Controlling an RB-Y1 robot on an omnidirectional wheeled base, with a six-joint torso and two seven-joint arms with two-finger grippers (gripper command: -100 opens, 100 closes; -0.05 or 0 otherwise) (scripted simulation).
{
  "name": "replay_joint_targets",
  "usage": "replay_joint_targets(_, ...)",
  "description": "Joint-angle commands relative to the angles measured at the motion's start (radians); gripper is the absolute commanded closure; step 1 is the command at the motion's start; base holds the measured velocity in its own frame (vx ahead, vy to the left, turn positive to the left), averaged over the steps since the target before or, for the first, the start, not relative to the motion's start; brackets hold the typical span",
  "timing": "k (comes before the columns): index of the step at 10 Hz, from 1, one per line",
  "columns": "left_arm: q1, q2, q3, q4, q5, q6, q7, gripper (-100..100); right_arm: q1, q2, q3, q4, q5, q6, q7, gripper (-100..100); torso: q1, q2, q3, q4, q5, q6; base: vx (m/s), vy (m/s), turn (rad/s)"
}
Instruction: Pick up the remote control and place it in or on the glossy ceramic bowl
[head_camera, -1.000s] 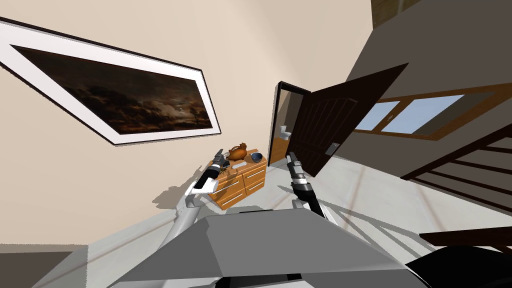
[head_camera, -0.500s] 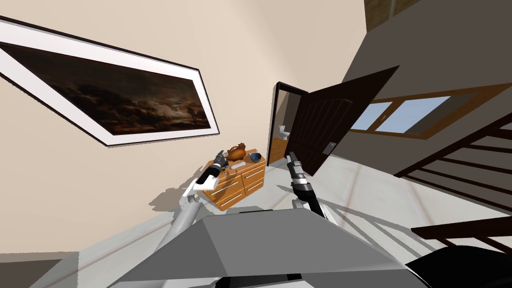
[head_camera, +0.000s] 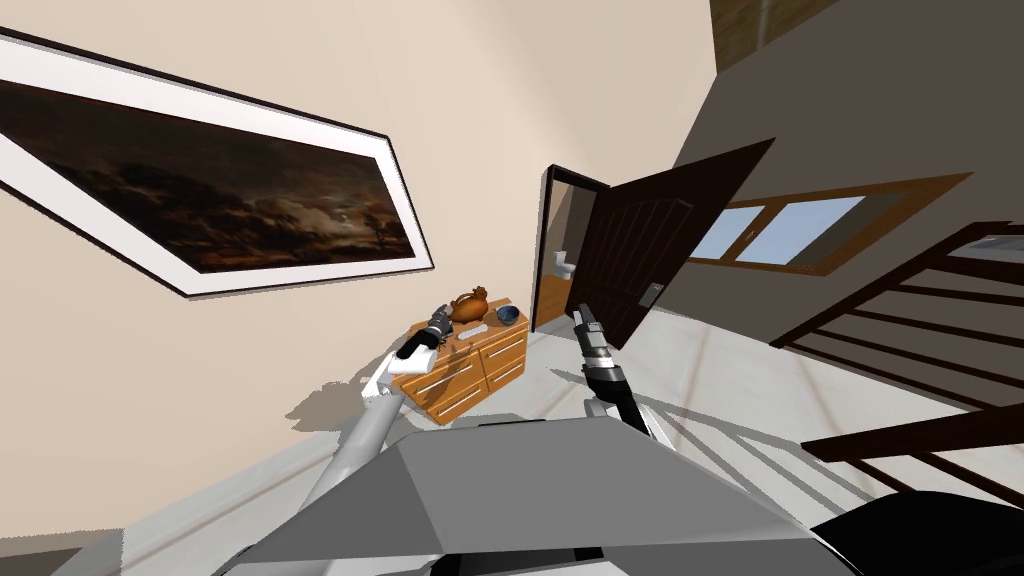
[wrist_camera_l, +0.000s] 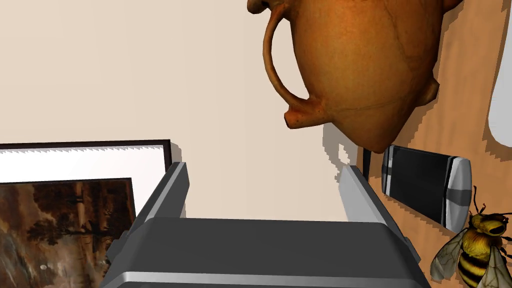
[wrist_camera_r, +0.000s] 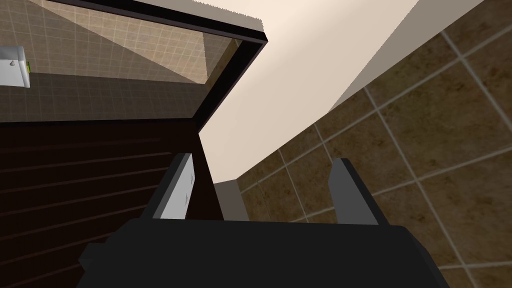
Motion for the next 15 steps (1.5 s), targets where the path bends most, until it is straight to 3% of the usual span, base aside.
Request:
replay_joint_targets(1,-0.015,0.007,0.003,0.027,0.008,0.05,0.008,-100,0.0,0.0,0.0,0.0,0.0,0.0,0.0,0,0.0,0.0,0.0,0.0,0.0,0.0,0.01,-0.016,-0.057)
replay_joint_targets(2,-0.042,0.023,0.01,0.062,0.027,0.08,0.021,-100,0.0,0.0,0.0,0.0,0.0,0.0,0.0,0,0.0,0.0,0.0,0.0,0.0,0.0,0.016,-0.024,-0.098)
replay_joint_targets(4,-0.042,0.023,0.01,0.068,0.027,0.124,0.021,-100,0.0,0.0,0.0,0.0,0.0,0.0,0.0,0,0.0,0.0,0.0,0.0,0.0,0.0,0.012,-0.013,-0.029)
replay_joint_targets(5,-0.067,0.039,0.019,0.11,0.048,0.158,0.034,-100,0.0,0.0,0.0,0.0,0.0,0.0,0.0,0,0.0,0.0,0.0,0.0,0.0,-0.001,0.013,-0.018,-0.123)
replay_joint_targets(7,-0.067,0.039,0.019,0.11,0.048,0.195,0.034,-100,0.0,0.0,0.0,0.0,0.0,0.0,0.0,0,0.0,0.0,0.0,0.0,0.0,0.0,0.013,-0.013,-0.023)
replay_joint_targets(8,-0.09,0.056,0.027,0.153,0.07,0.229,0.046,-100,0.0,0.0,0.0,0.0,0.0,0.0,0.0,0,0.0,0.0,0.0,0.0,0.0,-0.001,0.025,-0.021,-0.117)
replay_joint_targets(10,-0.09,0.056,0.027,0.153,0.07,0.266,0.046,-100,0.0,0.0,0.0,0.0,0.0,0.0,0.0,0,0.0,-0.001,0.0,0.0,0.0,-0.001,0.016,-0.012,-0.032)
replay_joint_targets(13,-0.131,0.09,0.046,0.239,0.117,0.359,0.066,-100,0.0,0.0,0.0,0.0,0.0,0.0,0.0,0,0.0,-0.001,0.0,0.0,0.0,-0.001,0.029,-0.024,-0.11)
replay_joint_targets(15,-0.131,0.09,0.046,0.24,0.117,0.402,0.066,-100,0.0,0.0,0.0,0.0,0.0,0.0,0.0,0,-0.001,-0.001,-0.001,0.0,0.0,-0.001,0.025,-0.014,-0.024)
